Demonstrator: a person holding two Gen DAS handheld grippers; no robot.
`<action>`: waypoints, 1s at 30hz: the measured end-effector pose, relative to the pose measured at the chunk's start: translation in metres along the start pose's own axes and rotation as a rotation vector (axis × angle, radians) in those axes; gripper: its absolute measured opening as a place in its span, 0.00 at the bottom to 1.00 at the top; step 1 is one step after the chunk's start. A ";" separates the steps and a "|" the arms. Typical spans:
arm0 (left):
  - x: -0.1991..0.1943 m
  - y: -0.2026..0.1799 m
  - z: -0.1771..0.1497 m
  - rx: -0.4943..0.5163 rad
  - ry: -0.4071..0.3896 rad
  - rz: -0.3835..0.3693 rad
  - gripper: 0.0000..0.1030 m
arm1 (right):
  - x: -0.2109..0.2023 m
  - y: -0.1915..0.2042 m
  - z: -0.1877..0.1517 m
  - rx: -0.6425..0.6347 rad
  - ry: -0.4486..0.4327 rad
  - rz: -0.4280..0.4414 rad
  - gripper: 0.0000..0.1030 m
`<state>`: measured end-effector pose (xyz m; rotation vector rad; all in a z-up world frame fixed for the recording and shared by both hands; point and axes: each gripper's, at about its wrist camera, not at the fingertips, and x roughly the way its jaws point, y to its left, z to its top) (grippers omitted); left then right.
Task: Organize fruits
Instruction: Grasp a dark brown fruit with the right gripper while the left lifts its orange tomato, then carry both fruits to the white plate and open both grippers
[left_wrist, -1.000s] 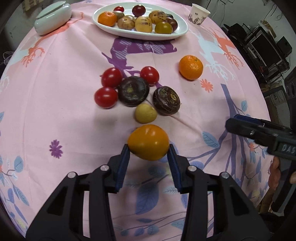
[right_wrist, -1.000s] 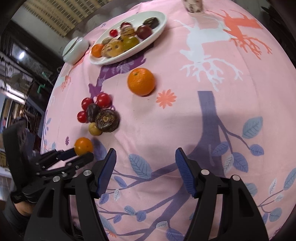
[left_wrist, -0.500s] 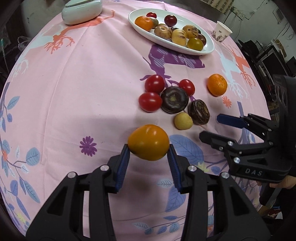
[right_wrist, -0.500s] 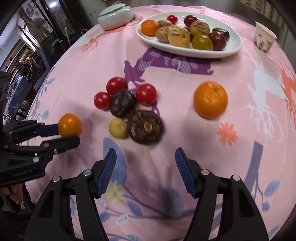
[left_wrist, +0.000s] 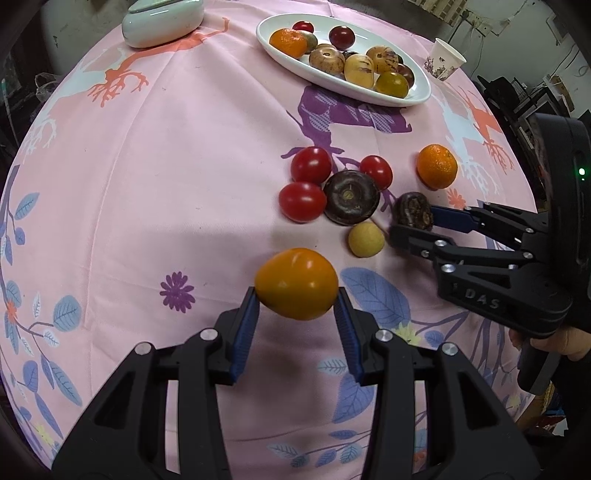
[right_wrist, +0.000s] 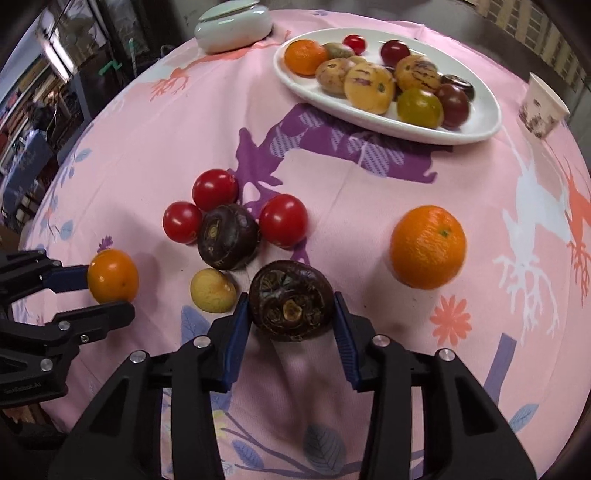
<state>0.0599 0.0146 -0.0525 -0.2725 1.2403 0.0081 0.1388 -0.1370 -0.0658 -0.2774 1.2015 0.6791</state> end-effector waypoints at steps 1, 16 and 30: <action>-0.002 0.000 0.000 0.000 -0.003 -0.001 0.41 | -0.006 -0.005 -0.003 0.030 -0.009 0.016 0.43; -0.027 -0.018 0.014 0.043 -0.052 -0.036 0.41 | -0.077 -0.067 -0.038 0.268 -0.115 0.066 0.43; -0.045 -0.026 0.103 0.072 -0.165 -0.063 0.41 | -0.098 -0.097 0.056 0.291 -0.272 0.105 0.43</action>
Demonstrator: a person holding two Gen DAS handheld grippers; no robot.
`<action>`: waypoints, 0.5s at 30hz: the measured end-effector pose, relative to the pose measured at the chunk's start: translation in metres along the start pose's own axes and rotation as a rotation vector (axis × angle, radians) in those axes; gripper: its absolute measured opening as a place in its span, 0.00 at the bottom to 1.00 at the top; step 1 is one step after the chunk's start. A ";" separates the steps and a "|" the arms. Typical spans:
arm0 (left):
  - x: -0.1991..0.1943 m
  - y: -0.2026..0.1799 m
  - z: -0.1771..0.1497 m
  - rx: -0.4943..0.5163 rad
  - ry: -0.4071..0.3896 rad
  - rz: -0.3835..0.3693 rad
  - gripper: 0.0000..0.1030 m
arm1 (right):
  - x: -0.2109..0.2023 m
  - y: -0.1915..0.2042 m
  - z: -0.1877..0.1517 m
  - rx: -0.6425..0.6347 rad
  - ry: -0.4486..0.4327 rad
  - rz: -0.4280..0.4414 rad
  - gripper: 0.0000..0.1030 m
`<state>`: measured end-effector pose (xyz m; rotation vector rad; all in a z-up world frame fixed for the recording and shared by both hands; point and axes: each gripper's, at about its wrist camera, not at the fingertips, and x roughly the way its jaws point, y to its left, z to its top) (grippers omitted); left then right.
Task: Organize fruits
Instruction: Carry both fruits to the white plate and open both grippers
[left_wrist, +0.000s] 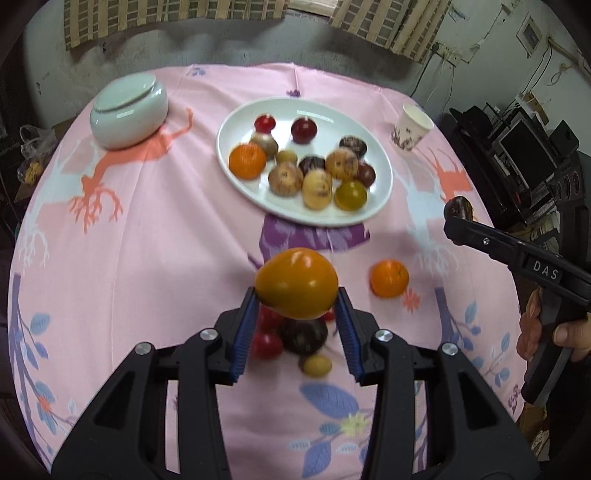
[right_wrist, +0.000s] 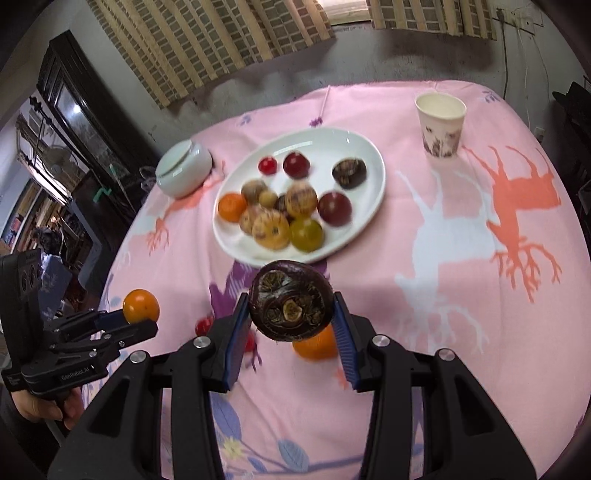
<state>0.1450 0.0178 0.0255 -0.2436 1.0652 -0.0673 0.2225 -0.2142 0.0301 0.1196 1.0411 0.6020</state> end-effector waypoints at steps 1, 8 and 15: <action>0.003 0.001 0.008 -0.001 -0.005 -0.002 0.41 | 0.003 0.001 0.006 -0.001 -0.005 0.000 0.43; 0.039 0.007 0.053 -0.006 -0.005 0.025 0.41 | 0.043 0.004 0.047 -0.010 -0.008 -0.009 0.43; 0.085 0.015 0.082 -0.029 0.028 0.045 0.41 | 0.090 0.002 0.074 0.022 0.022 -0.026 0.43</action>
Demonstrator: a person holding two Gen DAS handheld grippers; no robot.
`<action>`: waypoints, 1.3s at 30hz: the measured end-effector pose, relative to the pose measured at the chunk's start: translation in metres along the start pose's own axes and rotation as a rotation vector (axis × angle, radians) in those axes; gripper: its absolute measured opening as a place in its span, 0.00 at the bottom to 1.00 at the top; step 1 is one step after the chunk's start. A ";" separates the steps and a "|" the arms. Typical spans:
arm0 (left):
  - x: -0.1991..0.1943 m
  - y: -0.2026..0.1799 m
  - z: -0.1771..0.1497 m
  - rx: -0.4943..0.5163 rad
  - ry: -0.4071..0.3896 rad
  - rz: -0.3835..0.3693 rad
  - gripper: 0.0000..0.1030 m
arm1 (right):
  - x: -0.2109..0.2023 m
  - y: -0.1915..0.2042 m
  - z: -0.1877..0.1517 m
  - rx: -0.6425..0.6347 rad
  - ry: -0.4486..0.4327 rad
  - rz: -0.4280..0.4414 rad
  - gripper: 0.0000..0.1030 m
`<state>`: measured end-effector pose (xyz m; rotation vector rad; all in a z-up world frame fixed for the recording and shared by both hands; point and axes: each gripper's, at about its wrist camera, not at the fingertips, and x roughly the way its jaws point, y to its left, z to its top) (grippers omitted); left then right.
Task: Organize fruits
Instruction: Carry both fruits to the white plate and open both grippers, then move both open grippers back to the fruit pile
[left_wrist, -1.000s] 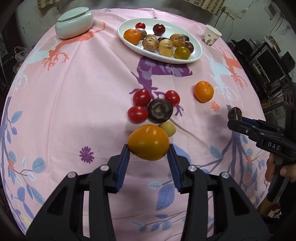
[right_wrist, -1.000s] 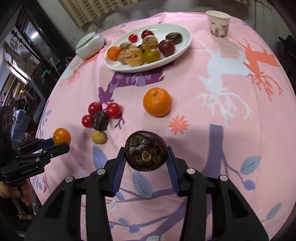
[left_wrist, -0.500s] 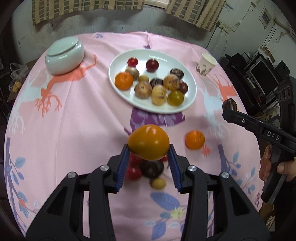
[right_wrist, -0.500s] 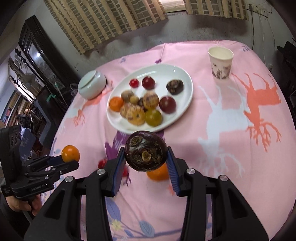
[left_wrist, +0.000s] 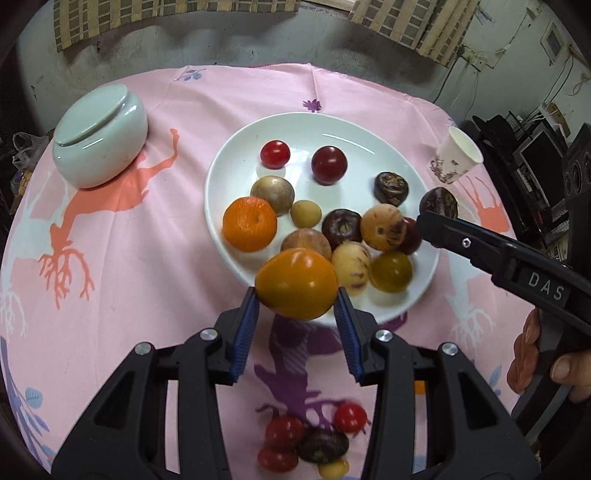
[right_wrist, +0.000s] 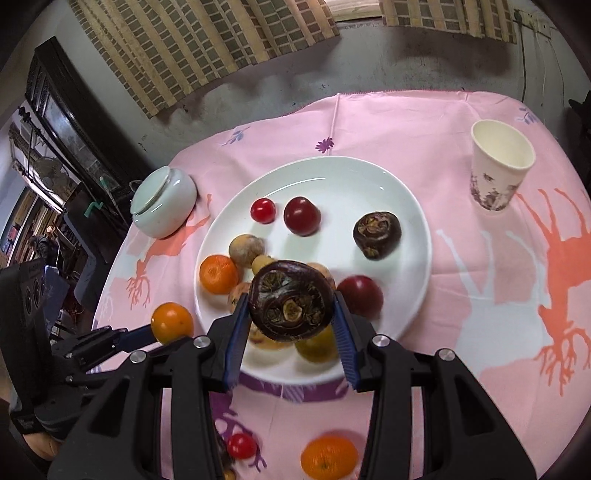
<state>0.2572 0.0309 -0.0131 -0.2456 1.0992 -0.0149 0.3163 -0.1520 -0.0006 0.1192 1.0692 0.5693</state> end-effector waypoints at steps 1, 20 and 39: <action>0.006 0.001 0.003 -0.007 0.005 0.006 0.41 | 0.005 0.000 0.004 0.003 0.001 -0.004 0.43; -0.021 0.011 -0.003 -0.072 -0.047 0.051 0.70 | -0.020 -0.007 -0.015 0.033 -0.028 -0.009 0.68; -0.052 0.017 -0.153 -0.083 0.117 0.161 0.87 | -0.071 -0.035 -0.177 0.130 0.147 -0.084 0.68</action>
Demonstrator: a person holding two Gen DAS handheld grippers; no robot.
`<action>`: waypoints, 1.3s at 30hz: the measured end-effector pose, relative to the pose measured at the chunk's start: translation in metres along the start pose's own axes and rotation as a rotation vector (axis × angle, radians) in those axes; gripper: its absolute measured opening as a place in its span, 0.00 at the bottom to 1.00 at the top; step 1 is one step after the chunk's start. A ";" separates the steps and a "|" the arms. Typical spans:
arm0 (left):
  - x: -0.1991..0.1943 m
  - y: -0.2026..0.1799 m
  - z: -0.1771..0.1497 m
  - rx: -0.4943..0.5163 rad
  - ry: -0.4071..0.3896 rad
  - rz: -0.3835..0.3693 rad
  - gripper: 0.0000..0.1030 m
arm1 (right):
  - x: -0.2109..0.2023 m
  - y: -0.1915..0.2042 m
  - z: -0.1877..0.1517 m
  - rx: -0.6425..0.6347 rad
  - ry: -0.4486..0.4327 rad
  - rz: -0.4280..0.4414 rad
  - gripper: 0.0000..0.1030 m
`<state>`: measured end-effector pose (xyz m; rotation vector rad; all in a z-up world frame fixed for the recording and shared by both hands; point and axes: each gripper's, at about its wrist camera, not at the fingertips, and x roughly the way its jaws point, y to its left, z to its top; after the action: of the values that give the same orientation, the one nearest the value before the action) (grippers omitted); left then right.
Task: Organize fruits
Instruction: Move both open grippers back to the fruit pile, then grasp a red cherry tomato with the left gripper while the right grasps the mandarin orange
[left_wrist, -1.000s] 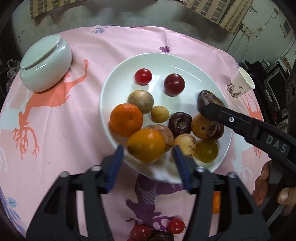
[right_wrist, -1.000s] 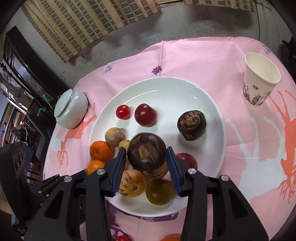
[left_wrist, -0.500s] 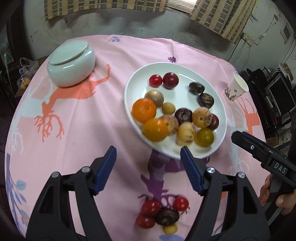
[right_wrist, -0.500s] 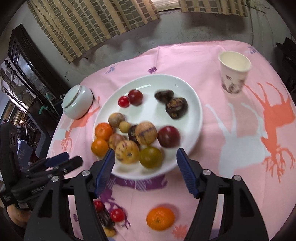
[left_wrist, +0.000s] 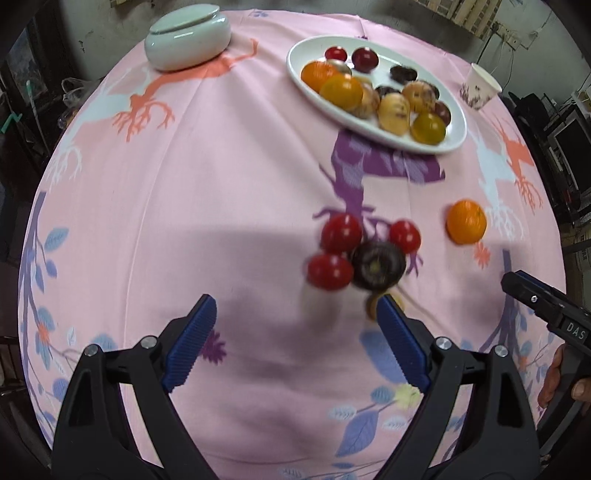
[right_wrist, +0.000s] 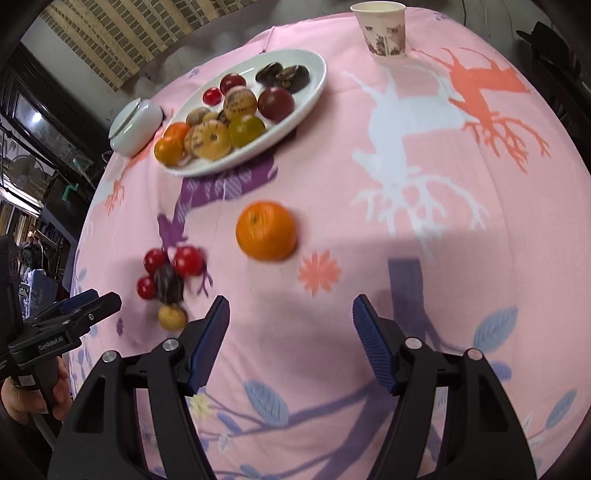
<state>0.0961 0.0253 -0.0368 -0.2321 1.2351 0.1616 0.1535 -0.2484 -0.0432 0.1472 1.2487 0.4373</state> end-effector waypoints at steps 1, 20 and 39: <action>0.000 -0.001 -0.005 0.007 0.001 0.014 0.87 | -0.001 -0.002 -0.006 0.009 0.007 0.005 0.68; 0.004 -0.009 -0.018 0.035 0.029 0.008 0.87 | 0.000 0.012 -0.029 -0.008 0.058 0.050 0.68; 0.028 -0.017 0.002 0.174 0.008 0.007 0.77 | 0.018 0.011 -0.020 0.001 0.102 0.071 0.68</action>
<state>0.1106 0.0095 -0.0610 -0.0776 1.2506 0.0583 0.1370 -0.2341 -0.0619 0.1718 1.3466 0.5105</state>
